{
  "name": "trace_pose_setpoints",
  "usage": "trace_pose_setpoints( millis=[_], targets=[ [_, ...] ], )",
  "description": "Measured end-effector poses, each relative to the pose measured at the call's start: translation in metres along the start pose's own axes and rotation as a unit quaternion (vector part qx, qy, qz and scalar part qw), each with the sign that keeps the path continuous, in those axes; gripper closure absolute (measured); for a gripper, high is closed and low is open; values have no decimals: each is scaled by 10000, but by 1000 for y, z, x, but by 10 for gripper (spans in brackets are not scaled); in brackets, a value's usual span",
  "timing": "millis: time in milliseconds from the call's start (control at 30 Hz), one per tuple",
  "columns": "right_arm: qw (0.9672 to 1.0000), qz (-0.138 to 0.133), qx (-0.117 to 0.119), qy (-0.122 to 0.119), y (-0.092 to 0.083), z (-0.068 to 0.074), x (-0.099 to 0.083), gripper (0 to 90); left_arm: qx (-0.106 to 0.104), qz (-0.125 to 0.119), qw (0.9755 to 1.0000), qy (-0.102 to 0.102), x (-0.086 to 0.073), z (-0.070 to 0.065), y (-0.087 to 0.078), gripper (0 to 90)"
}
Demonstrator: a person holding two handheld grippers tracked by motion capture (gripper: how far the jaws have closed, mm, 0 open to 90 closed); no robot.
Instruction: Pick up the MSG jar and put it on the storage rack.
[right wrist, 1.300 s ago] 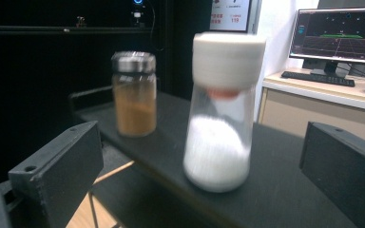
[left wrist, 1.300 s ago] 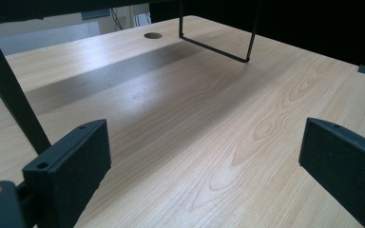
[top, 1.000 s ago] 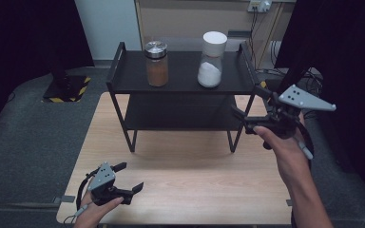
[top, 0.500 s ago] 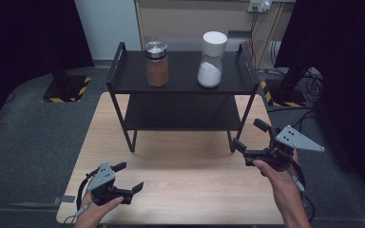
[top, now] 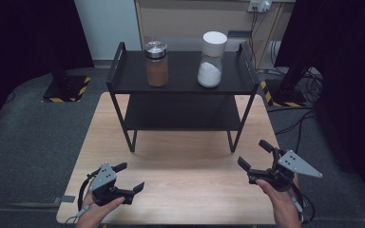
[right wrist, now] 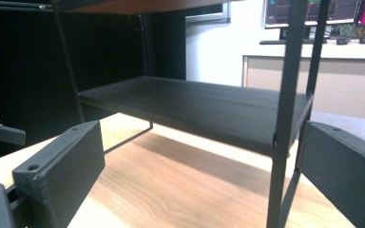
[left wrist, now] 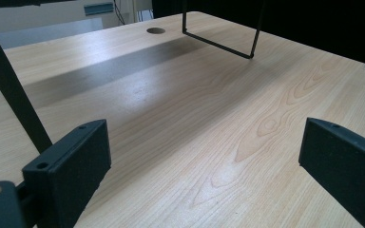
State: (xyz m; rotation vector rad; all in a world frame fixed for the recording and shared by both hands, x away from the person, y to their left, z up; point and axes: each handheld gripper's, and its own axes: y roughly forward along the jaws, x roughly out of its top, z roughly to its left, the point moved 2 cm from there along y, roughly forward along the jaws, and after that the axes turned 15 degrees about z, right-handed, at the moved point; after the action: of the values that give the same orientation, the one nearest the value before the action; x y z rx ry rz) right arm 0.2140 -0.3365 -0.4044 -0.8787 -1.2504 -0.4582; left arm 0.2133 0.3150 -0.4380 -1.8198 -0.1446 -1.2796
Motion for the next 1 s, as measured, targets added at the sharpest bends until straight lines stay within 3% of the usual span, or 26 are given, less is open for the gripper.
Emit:
trace_pose_setpoints(
  millis=[367, 433, 533, 600, 1000],
  targets=[
    [9995, 135, -159, 252, -9, 1, -51, 23, 49, -11, 10000, -66, -3, -4, 6, 20],
    [9992, 294, -182, 175, -9, 1, -52, 23, 44, -31, 10000, -66, -3, -5, 7, 20],
    [9994, 276, -187, 130, -12, 3, -56, 27, 68, 31, 10000, 57, -3, -7, 10, 20],
    [9992, 320, -204, 102, -12, 4, -59, 30, 41, 1, 10000, 24, -5, -7, 11, 20],
    [9987, 397, -213, 253, -12, 7, -70, 32, 62, 52, 10000, -2, -8, -5, 11, 19]
  ],
)
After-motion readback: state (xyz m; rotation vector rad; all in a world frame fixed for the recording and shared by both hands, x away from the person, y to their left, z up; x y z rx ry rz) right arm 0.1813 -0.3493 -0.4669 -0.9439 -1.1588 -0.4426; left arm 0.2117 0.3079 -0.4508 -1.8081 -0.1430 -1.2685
